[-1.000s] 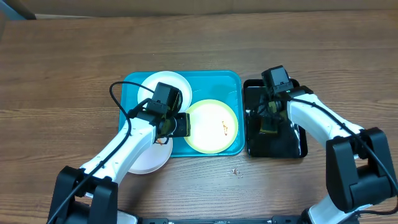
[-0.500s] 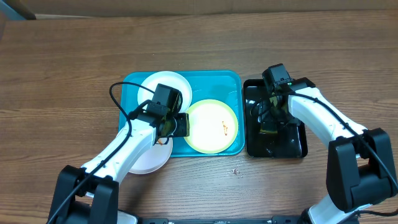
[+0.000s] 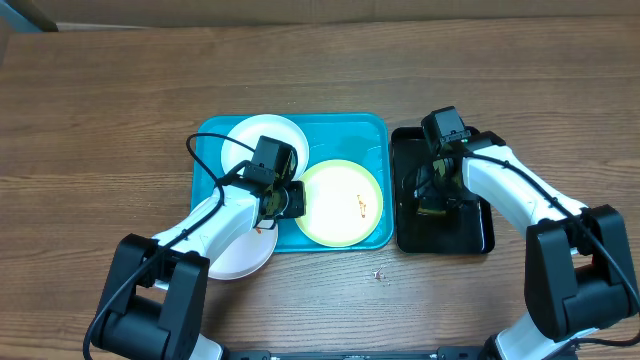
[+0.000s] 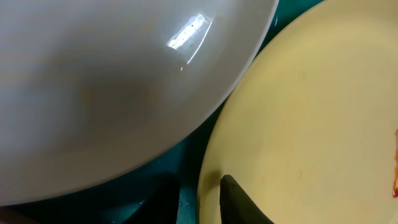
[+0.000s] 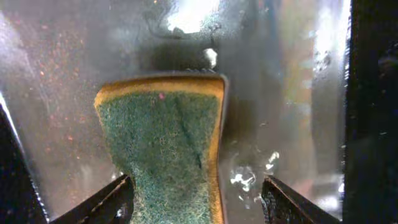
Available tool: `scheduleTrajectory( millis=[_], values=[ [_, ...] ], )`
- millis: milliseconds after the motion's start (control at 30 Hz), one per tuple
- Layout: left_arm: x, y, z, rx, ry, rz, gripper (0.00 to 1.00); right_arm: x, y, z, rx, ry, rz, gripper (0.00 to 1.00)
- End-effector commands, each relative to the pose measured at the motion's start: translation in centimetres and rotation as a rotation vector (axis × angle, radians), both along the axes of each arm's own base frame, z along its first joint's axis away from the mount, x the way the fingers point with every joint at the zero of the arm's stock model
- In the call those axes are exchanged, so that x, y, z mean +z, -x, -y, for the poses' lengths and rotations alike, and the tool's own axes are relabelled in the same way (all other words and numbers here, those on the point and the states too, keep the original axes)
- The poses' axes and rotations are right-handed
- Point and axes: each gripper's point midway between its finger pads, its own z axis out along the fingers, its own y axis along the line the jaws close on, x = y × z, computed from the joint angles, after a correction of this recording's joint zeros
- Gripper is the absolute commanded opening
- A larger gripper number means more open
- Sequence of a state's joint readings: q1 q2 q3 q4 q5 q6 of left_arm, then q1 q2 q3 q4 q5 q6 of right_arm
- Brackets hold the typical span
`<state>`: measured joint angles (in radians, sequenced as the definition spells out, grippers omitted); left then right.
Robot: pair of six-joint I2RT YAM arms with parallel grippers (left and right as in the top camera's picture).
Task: Clean dirty plates on tray and stack at the side
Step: 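Grasp the green sponge with the right gripper and lift it from the black tray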
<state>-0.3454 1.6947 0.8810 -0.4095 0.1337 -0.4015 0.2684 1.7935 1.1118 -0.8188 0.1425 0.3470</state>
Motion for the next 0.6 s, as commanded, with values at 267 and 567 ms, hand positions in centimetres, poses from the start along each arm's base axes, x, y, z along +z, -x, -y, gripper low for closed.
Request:
scheduleTrajectory(
  millis=[267,567],
  values=[
    [-0.5,0.3,0.1,0.002,0.003,-0.013,0.22,-1.5,0.8,0.1,0.003,-0.020,0.001,0.04],
    [-0.4,0.3,0.4,-0.004,0.024,-0.014,0.04,4.8,-0.2,-0.4,0.016,-0.018,0.000,0.04]
  ],
)
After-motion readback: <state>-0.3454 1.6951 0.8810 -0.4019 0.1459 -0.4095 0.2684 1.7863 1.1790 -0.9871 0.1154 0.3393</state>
